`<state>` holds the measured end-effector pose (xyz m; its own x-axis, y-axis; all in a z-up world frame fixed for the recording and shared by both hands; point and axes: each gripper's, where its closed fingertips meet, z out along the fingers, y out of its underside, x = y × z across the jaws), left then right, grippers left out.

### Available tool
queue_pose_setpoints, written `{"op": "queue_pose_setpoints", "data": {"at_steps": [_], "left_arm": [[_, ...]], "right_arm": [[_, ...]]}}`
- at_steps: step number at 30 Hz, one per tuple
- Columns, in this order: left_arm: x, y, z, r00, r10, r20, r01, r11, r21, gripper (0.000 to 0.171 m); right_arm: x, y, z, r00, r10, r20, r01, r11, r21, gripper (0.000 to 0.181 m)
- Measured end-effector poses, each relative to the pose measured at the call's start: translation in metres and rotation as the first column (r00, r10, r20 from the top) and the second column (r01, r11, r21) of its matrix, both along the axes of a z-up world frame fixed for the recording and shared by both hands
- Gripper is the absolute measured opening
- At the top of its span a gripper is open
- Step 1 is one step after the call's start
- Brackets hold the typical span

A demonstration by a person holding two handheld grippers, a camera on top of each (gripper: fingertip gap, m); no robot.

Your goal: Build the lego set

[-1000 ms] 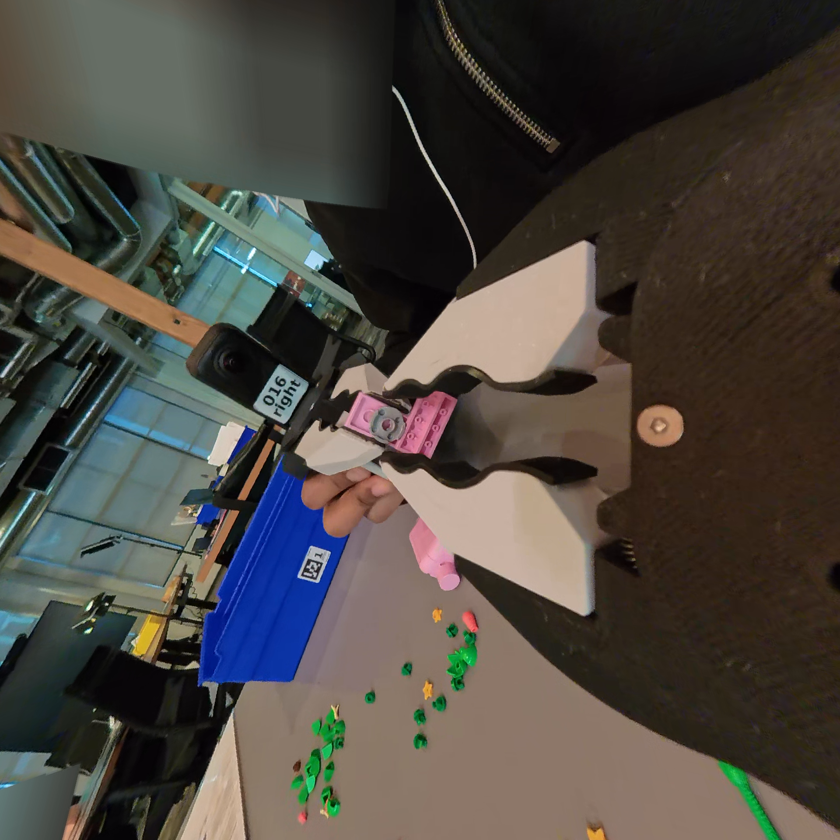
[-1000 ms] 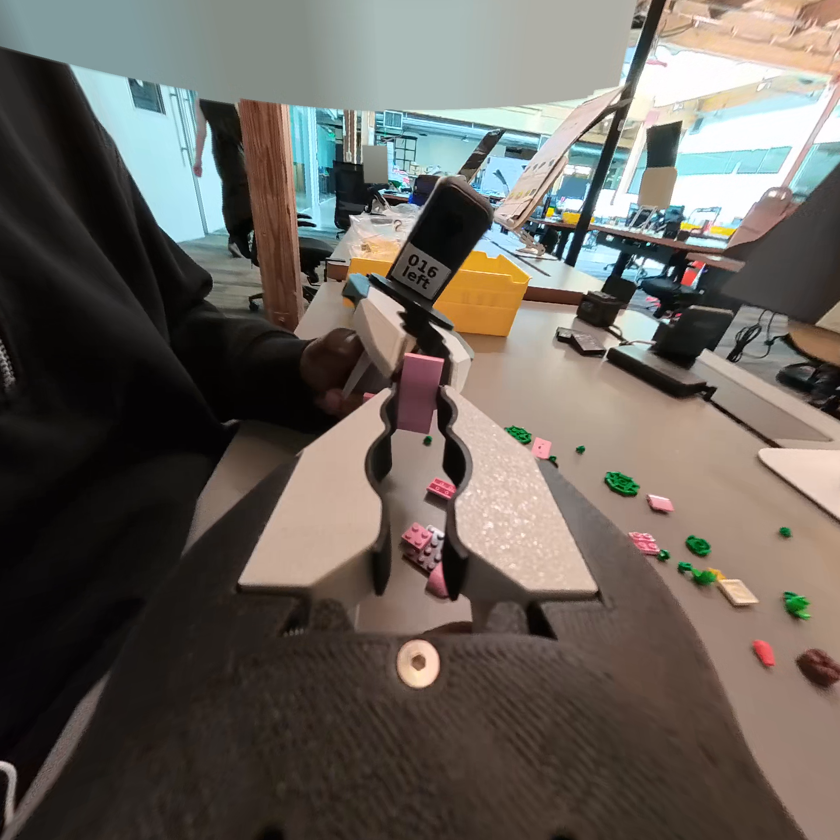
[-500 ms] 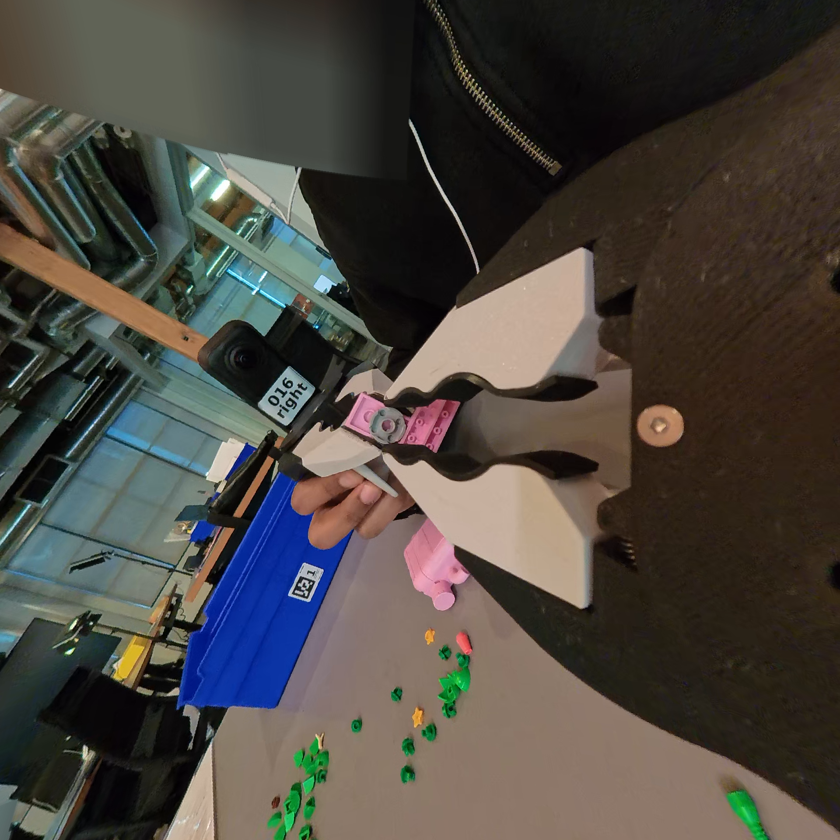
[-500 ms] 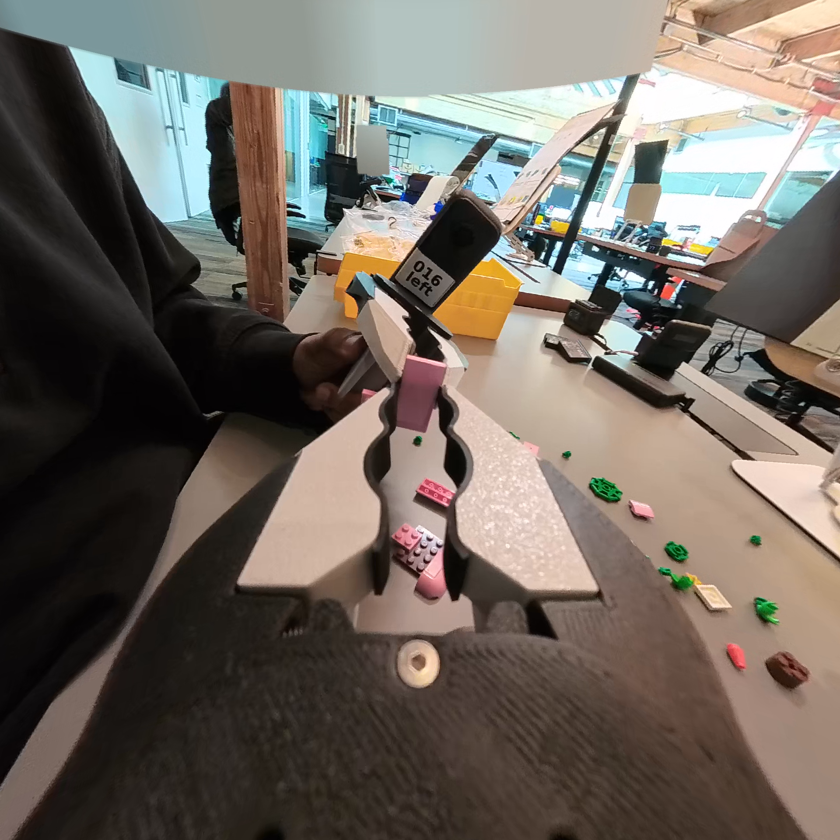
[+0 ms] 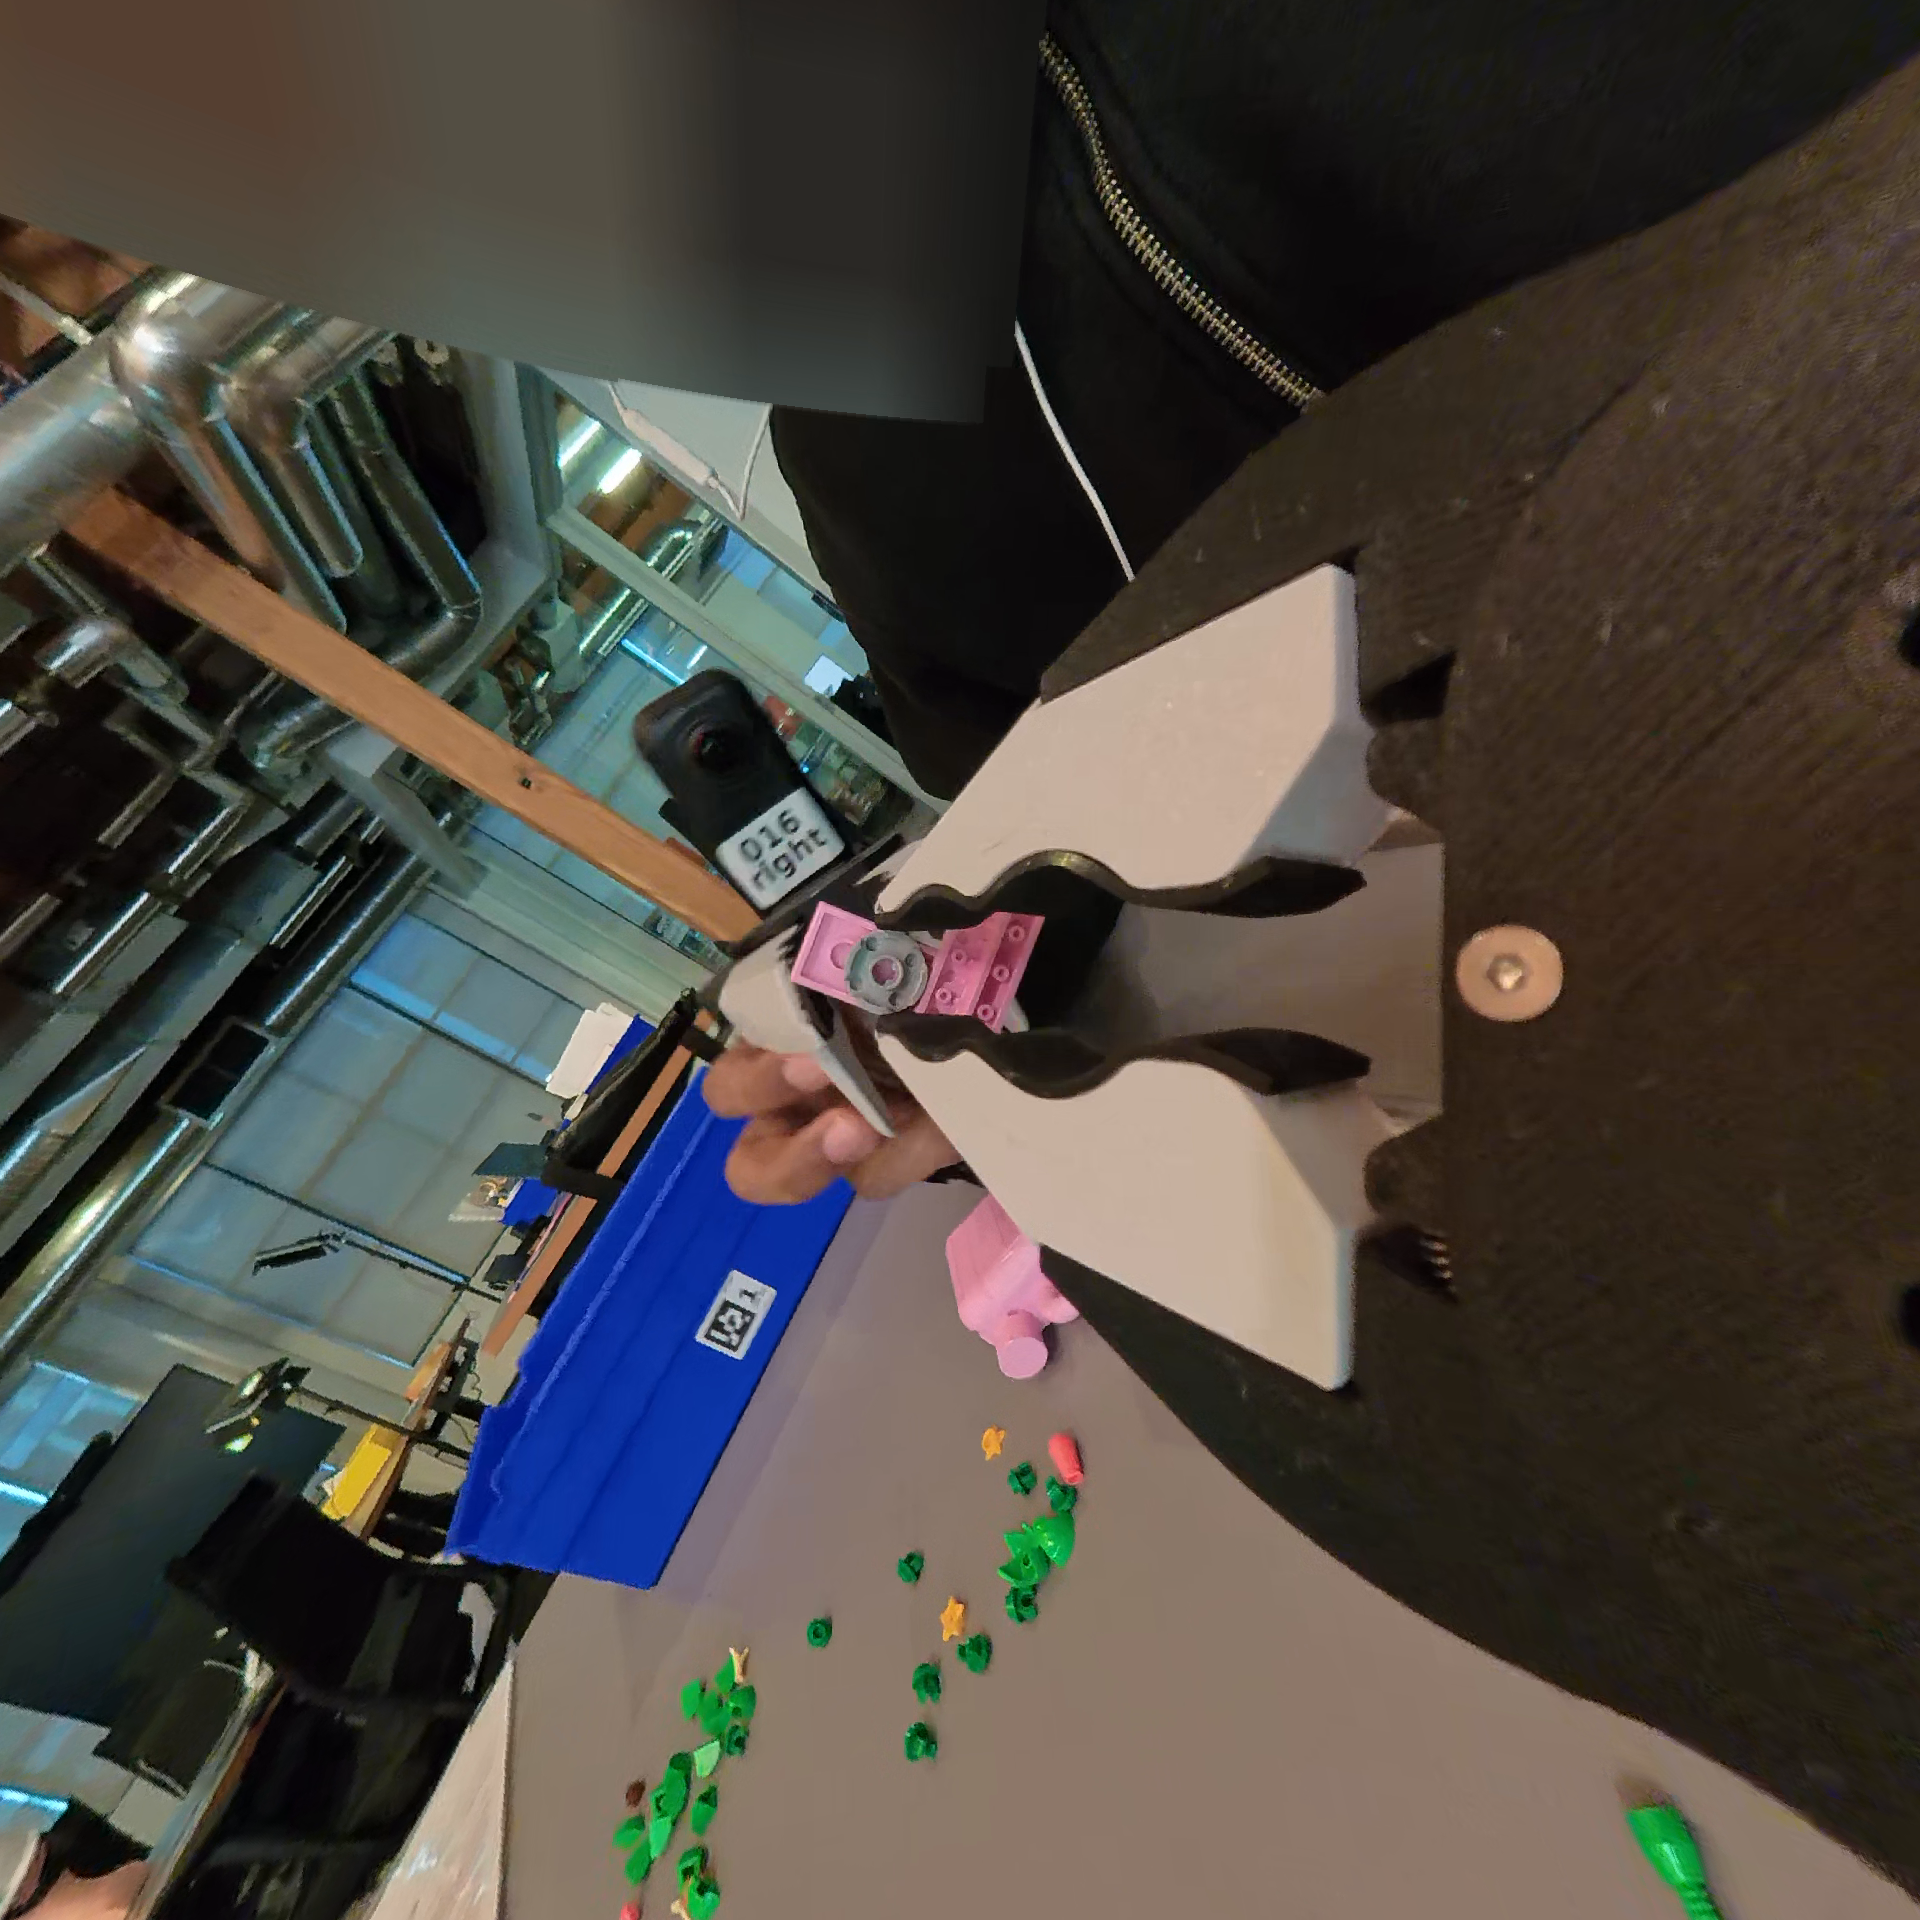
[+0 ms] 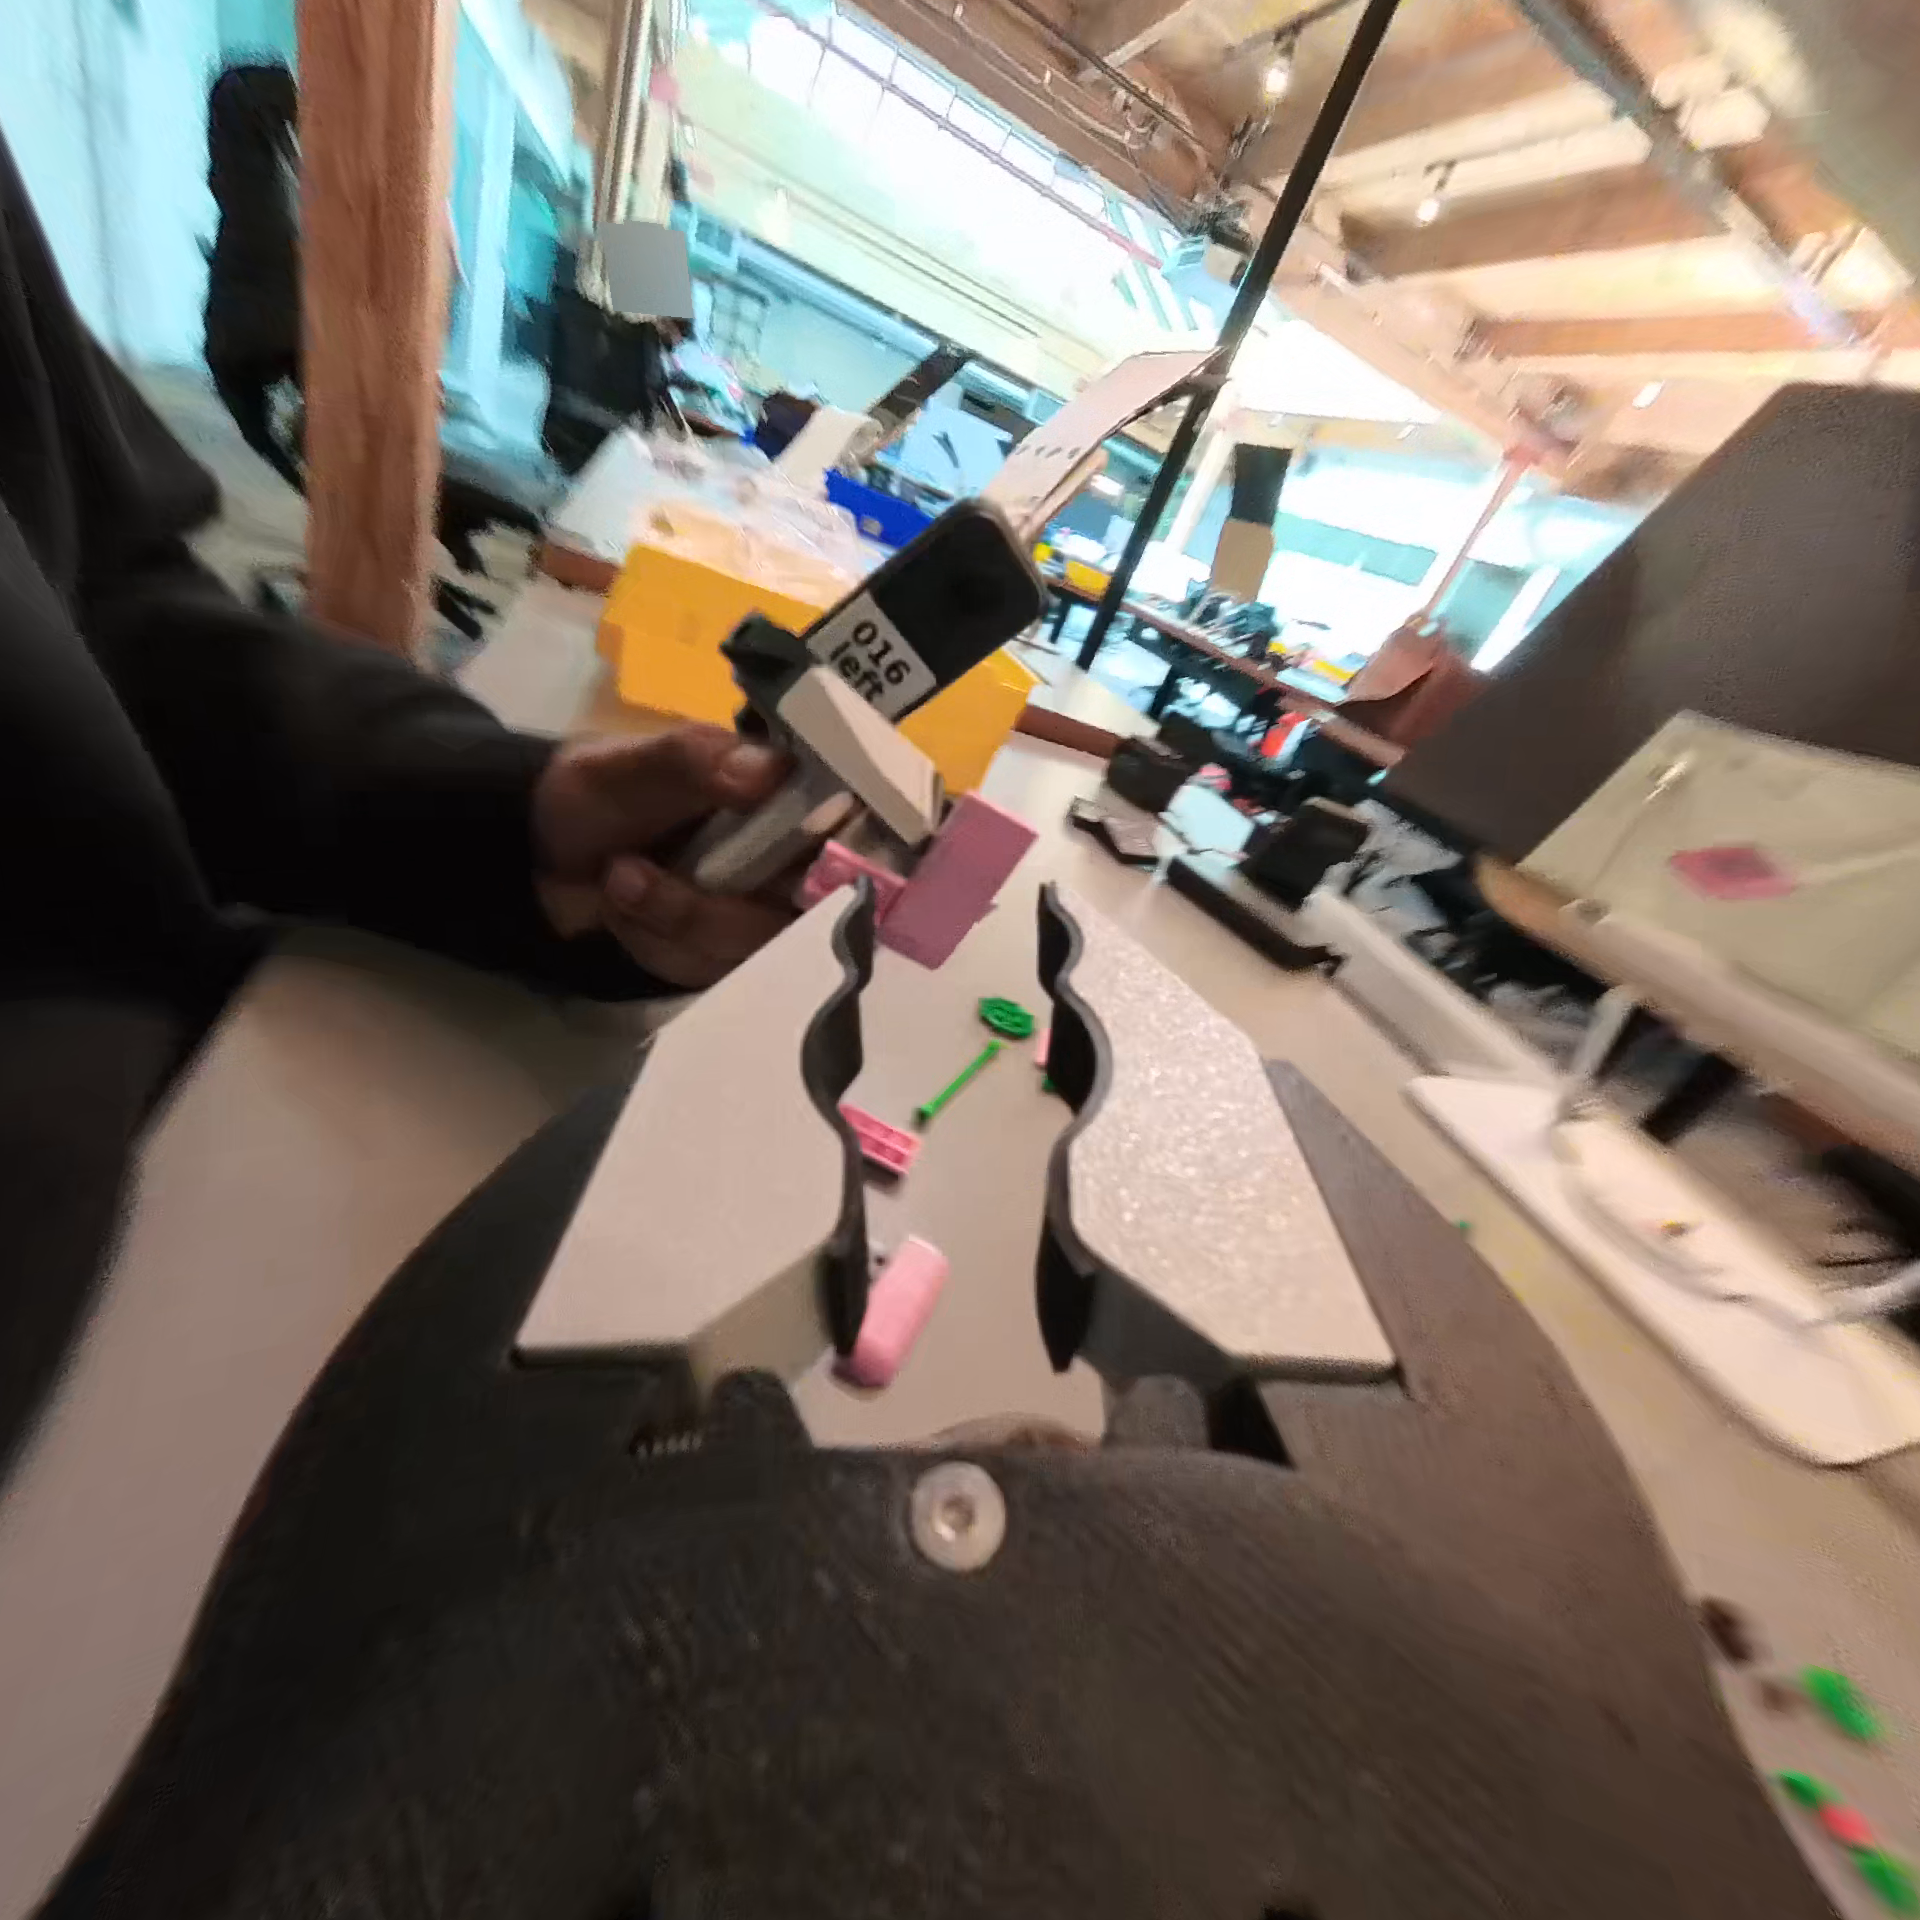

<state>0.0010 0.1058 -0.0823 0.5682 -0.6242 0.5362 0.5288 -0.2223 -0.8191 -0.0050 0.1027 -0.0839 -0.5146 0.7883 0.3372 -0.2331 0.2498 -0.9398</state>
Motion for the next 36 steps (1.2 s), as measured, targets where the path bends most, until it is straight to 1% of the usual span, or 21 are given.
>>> {"op": "queue_pose_setpoints", "data": {"at_steps": [2,3,4,6,7,11,16,22,25,36], "left_arm": [[0.001,-0.002,0.003,1.0,0.01,-0.02,-0.009,1.0,0.026,0.01],[0.001,-0.002,0.004,0.999,0.02,-0.032,-0.019,0.999,0.035,0.01],[0.001,-0.003,0.006,0.999,0.024,-0.035,-0.022,0.999,0.046,0.01],[0.0,-0.005,0.01,0.999,0.031,-0.033,-0.029,0.997,0.072,0.01],[0.0,-0.005,0.011,0.999,0.038,-0.035,-0.035,0.996,0.082,0.01],[0.003,-0.006,0.012,0.998,0.042,-0.043,-0.037,0.995,0.097,0.01],[0.01,-0.006,0.014,0.999,0.021,-0.033,-0.017,0.994,0.112,0.01],[0.011,-0.006,0.014,1.0,0.01,-0.026,-0.007,0.993,0.116,0.01],[0.012,-0.007,0.014,1.0,0.007,-0.03,-0.003,0.993,0.119,0.01],[0.01,-0.006,0.012,0.999,0.02,-0.025,-0.017,0.993,0.116,0.01]], "right_arm": [[0.001,0.003,0.007,0.993,0.079,0.091,-0.062,0.982,-0.179,0.026],[0.002,0.005,0.007,0.985,0.116,0.13,-0.083,0.969,-0.235,0.024],[0.001,0.007,0.006,0.979,0.126,0.159,-0.082,0.963,-0.257,0.023],[0.001,0.006,0.002,0.974,0.132,0.182,-0.085,0.966,-0.243,0.02],[0.002,0.003,0.001,0.97,0.142,0.195,-0.094,0.967,-0.237,0.021],[0.007,-0.01,0.002,0.946,0.217,0.24,-0.143,0.946,-0.29,0.026],[0.01,-0.011,0.004,0.926,0.273,0.26,-0.175,0.922,-0.346,0.02],[0.01,-0.011,0.005,0.915,0.301,0.268,-0.187,0.906,-0.379,0.019],[0.009,-0.009,0.006,0.908,0.319,0.272,-0.188,0.89,-0.415,0.015],[0.007,-0.008,0.005,0.923,0.286,0.259,-0.171,0.905,-0.389,0.014]]}}
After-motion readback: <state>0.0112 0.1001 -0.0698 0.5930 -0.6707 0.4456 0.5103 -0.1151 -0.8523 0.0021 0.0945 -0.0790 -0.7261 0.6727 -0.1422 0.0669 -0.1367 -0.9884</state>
